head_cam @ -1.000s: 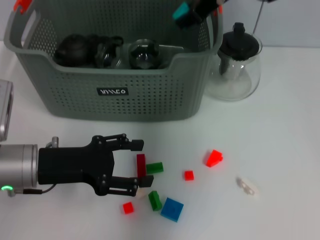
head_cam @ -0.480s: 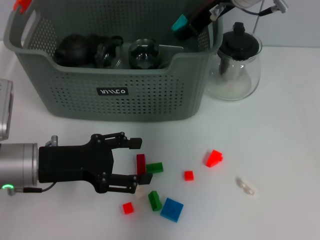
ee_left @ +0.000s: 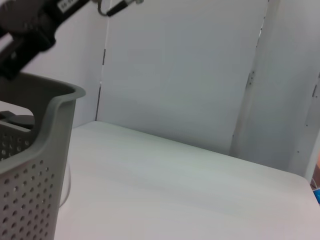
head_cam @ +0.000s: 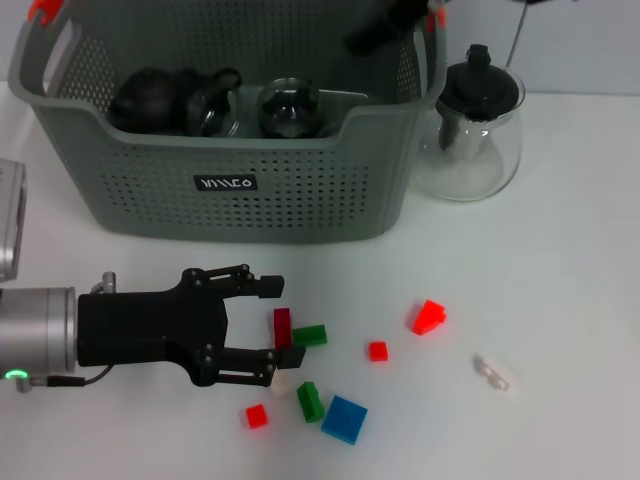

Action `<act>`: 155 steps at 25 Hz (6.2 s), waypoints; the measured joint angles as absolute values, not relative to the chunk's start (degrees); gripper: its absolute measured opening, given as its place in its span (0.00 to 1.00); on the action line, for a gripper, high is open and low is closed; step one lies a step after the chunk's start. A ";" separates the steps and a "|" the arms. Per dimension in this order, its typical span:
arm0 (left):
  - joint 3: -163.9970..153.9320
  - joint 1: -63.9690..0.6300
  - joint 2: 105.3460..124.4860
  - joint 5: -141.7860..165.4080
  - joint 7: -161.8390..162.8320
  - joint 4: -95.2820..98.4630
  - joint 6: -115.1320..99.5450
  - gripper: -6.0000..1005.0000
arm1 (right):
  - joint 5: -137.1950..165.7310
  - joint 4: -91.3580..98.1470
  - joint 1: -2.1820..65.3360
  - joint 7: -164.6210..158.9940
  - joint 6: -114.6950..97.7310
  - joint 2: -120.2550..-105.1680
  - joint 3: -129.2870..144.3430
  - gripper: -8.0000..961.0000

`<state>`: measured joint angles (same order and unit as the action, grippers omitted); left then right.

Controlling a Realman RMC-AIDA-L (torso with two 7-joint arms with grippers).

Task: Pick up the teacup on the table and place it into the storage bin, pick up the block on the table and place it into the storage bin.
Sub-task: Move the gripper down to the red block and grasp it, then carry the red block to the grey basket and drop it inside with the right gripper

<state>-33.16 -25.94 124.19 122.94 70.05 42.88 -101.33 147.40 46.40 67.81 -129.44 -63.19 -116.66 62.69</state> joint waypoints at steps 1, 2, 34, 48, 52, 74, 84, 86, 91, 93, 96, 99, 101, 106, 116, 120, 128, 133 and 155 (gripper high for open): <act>-33.14 -25.90 124.19 122.88 70.05 42.89 -101.32 0.86 | 146.49 49.81 66.39 -129.22 -64.08 -117.06 62.59 0.78; -33.14 -25.88 124.19 122.85 70.05 42.88 -101.35 0.86 | 145.09 53.28 64.80 -128.90 -65.11 -117.40 62.48 0.80; -33.26 -25.68 124.19 123.58 67.49 42.86 -101.33 0.86 | 148.98 69.64 45.60 -135.12 -98.64 -120.22 73.49 0.87; -33.11 -25.77 124.19 124.56 66.73 41.55 -100.79 0.86 | 150.14 48.46 55.35 -141.25 -80.32 -120.72 84.63 0.87; -33.11 -25.84 124.19 124.55 66.72 41.39 -100.35 0.86 | 149.30 47.00 55.74 -141.32 -78.59 -120.89 85.73 0.87; -33.29 -26.19 124.10 124.54 66.71 40.60 -99.12 0.86 | 145.36 42.10 56.77 -143.36 -71.51 -121.03 94.31 0.86; -33.22 -26.19 124.10 124.54 66.70 40.60 -98.47 0.86 | 145.37 40.47 57.46 -143.95 -70.69 -121.03 95.36 0.68; -33.22 -26.19 124.10 124.54 66.70 40.60 -98.41 0.86 | 145.37 40.56 57.51 -144.20 -70.68 -121.03 95.82 0.55; -33.15 -26.19 124.10 124.58 66.70 40.60 -98.29 0.86 | 145.37 42.18 57.34 -144.23 -71.35 -121.00 96.51 0.50; -33.13 -26.19 124.10 124.62 66.71 40.60 -98.28 0.86 | 145.37 44.25 56.75 -144.25 -72.61 -120.83 96.23 0.48; -33.13 -26.19 124.09 124.63 66.71 40.60 -98.29 0.86 | 145.37 50.27 55.22 -144.41 -76.50 -120.51 94.41 0.46; -33.13 -26.16 124.03 124.64 66.72 40.67 -98.29 0.86 | 145.32 60.21 53.47 -144.39 -84.61 -120.36 89.26 0.46; -33.12 -26.01 123.99 124.64 66.86 40.77 -98.35 0.86 | 143.95 68.05 52.82 -144.13 -90.99 -120.35 84.12 0.46; -33.13 -25.82 124.01 124.64 66.95 40.84 -98.36 0.86 | 132.87 83.77 55.65 -144.07 -104.41 -119.91 65.13 0.46; -33.13 -26.20 123.92 124.57 67.05 40.64 -98.34 0.86 | 136.89 72.87 64.64 -141.80 -90.41 -115.32 58.09 0.45; -33.13 -26.19 123.92 124.53 67.06 40.70 -98.34 0.86 | 144.18 59.83 68.54 -138.58 -82.41 -115.44 59.15 0.45; -33.13 -26.26 123.93 124.52 67.14 40.92 -97.82 0.86 | 149.44 41.53 71.19 -134.74 -66.82 -116.71 63.01 0.46; -33.13 -26.34 123.92 124.52 67.15 40.82 -97.53 0.86 | 149.54 35.74 71.17 -134.62 -60.11 -117.60 67.59 0.46; -33.13 -26.37 123.92 124.55 67.21 40.60 -97.23 0.86 | 149.48 56.36 63.97 -136.22 -66.37 -119.43 67.54 0.74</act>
<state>-33.13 -26.37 123.92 124.55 67.21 40.60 -97.23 149.48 56.36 63.97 -136.22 -66.37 -119.43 67.54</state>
